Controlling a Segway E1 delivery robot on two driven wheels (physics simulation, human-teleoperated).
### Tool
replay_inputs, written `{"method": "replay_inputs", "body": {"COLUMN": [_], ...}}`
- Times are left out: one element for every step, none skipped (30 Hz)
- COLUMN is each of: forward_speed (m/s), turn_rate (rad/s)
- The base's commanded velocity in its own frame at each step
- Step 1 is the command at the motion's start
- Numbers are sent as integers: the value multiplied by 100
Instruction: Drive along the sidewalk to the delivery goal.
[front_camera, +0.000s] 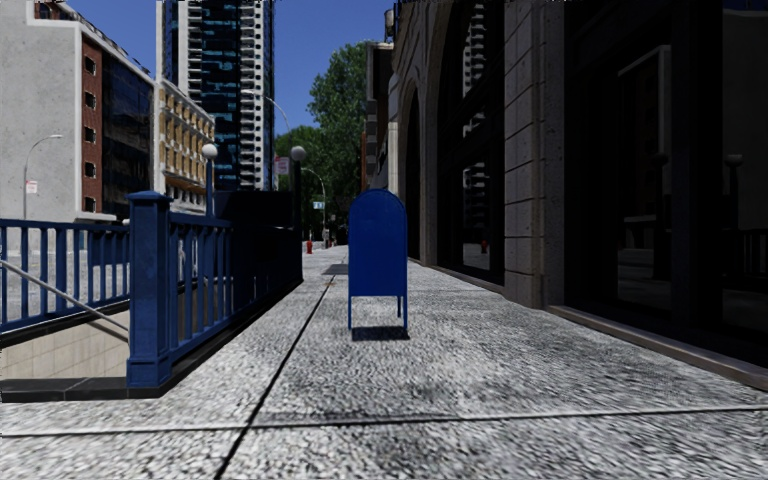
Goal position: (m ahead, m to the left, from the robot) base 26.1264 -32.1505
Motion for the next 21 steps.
{"method": "replay_inputs", "body": {"forward_speed": [49,54,54,59,67,69,69,69,69,69,69,69,69,69,69,69,72,72,73,73,73], "turn_rate": [-54,-54,-54,-54,-54,-53,-53,-53,-53,-53,-53,-47,0,0,0,0,0,0,0,0,0]}}
